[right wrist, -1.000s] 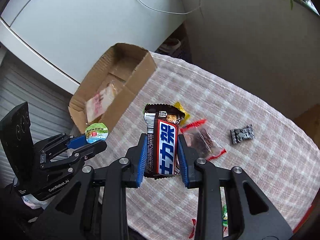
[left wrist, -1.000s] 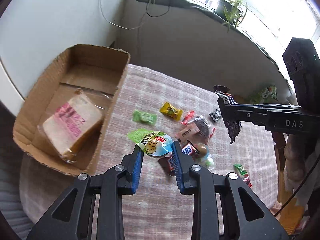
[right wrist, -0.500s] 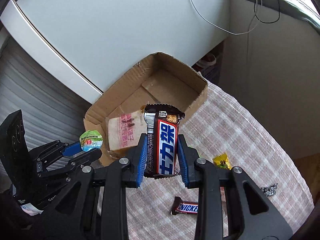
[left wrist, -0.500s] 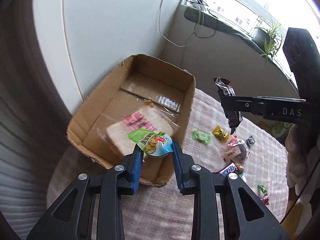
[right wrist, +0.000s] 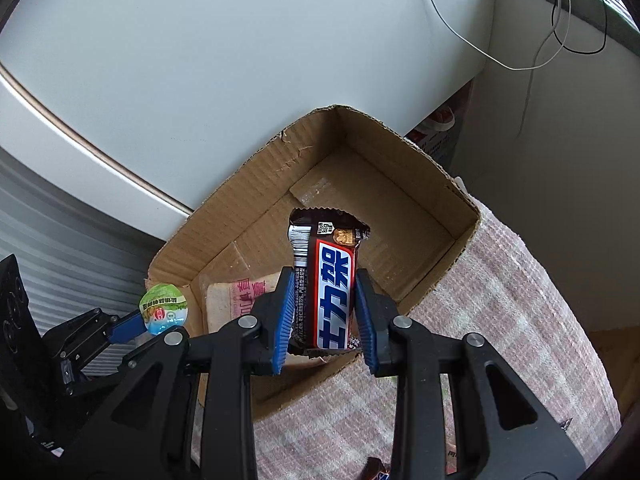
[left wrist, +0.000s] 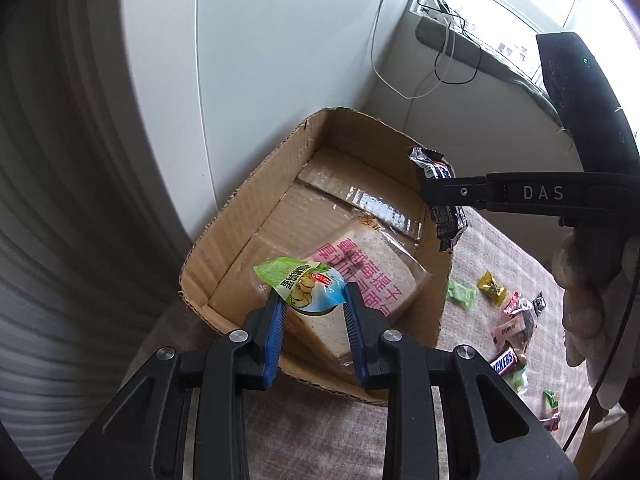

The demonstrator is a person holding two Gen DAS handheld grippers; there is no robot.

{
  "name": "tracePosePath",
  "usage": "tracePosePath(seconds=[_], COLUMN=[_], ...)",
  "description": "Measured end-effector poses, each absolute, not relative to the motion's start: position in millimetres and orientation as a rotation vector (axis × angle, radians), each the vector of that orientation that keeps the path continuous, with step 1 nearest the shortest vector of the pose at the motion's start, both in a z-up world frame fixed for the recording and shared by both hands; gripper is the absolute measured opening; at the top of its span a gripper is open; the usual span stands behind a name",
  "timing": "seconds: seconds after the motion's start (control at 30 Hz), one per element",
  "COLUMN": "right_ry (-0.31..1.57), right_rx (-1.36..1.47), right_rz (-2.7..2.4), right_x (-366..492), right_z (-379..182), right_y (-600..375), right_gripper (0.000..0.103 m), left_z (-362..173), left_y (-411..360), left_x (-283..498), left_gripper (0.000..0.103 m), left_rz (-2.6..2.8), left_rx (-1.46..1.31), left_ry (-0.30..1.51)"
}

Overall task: Organize snacks
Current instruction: 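Carry both candies over the cardboard box and open both grippers, then move both grippers back over the snacks on the tablecloth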

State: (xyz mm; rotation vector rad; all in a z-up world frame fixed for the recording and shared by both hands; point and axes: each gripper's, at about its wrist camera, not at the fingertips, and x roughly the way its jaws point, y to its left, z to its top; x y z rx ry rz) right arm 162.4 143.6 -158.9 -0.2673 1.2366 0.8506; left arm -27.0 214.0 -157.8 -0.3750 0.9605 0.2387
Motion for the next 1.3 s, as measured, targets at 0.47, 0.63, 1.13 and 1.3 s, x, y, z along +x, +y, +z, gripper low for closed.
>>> tracePosePath(seconds=[0.47, 0.63, 1.13, 1.3], right_ry=[1.193, 1.192, 1.160, 1.146], right_rx=[-0.253, -0.244, -0.208, -0.195], right_rz=[0.825, 0.819, 0.785, 0.753], right_x=[165.4, 166.8, 160.3, 153.5], right_z=[-160.5, -155.4, -122.7, -108.2], right_y=[146.1, 140.4, 92.7, 52.9], right_gripper=[0.077, 0.078, 0.078, 0.078], left_z=[-159.5, -157.4, -140.6, -135.7], left_y=[220.8, 220.0, 195.9, 175.4], left_x=[-23.8, -23.3, -21.1, -17.2], left_gripper=[0.054, 0.054, 0.054, 0.054], left_rz=[0.253, 0.260, 0.196, 0.133], left_rx=[-0.392, -0.389, -0.354, -0.329], left_ry=[0.978, 0.970, 0.945, 0.949])
